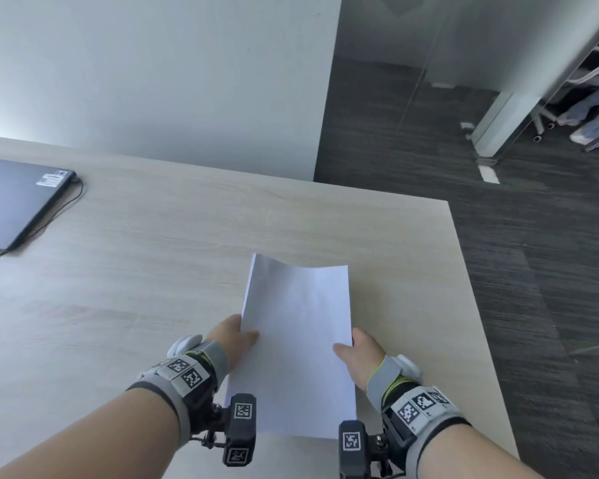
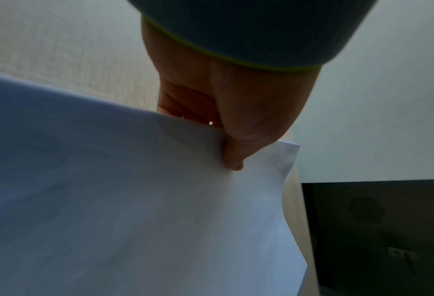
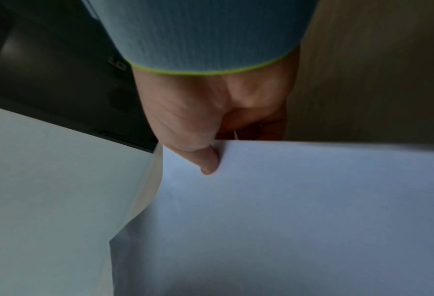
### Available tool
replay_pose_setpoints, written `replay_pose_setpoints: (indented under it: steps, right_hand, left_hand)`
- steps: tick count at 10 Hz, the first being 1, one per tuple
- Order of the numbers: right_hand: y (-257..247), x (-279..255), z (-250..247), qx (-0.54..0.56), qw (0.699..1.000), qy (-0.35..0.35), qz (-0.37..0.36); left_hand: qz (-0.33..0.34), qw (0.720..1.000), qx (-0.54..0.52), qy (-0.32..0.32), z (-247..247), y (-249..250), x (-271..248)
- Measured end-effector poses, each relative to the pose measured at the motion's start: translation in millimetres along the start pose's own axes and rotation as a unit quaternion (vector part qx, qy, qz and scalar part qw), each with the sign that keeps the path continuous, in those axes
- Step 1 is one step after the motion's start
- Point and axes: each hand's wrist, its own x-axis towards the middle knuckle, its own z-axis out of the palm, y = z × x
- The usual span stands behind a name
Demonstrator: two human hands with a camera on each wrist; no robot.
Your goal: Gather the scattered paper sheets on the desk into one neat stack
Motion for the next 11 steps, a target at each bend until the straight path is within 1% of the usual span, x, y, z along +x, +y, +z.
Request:
replay_pose_setpoints:
  steps: [1,2,3,4,5,6,7,8,9,10,11]
  right_hand:
    - [15,11,8,0.007,0.999,-0.011,0.034]
    - [20,10,5,-0.009,0.998,0.026,0.051]
    - [16,4,-2,-0.042,0.994,0.081,0.053]
    - [17,8,-1,-0.029,0.993,0.101,0.052]
    - [23,14,7,-0.040,0.992,0.102,0.056]
    - [21,15,13,-0.083,0.992,0.074,0.062]
    - [16,13,13,-0.104,0.991,0.058,0.068]
    - [11,11,10,-0.076,0.994,0.038,0.067]
    - [18,16,5,-0.076,0.994,0.032,0.073]
    - [7,9,-6,-0.085,0.993,0.044,0.062]
    - [-15,-3,-20,-0.059,0.996,0.063,0.022]
  left_hand:
    - [-0.017,0.999,0.033,-0.006,5,-8,10]
    - [-0.039,0.998,0.031,0.027,5,-14,14]
    - [-0.043,0.993,0.080,0.074,2,-20,16]
    - [-0.050,0.992,0.090,0.068,4,-20,12]
    - [-0.044,0.994,0.094,0.045,13,-19,7]
    - [-0.040,0.995,0.075,0.042,20,-17,4]
    - [-0.038,0.995,0.080,0.036,20,-16,4]
    - [-0.036,0.997,0.058,0.026,15,-16,0]
    - [-0.055,0.997,0.048,0.016,10,-11,-6]
    - [-0.071,0.997,0.041,0.006,-1,-13,-8]
    - [-0.032,0.999,0.012,0.030,-16,-5,-8]
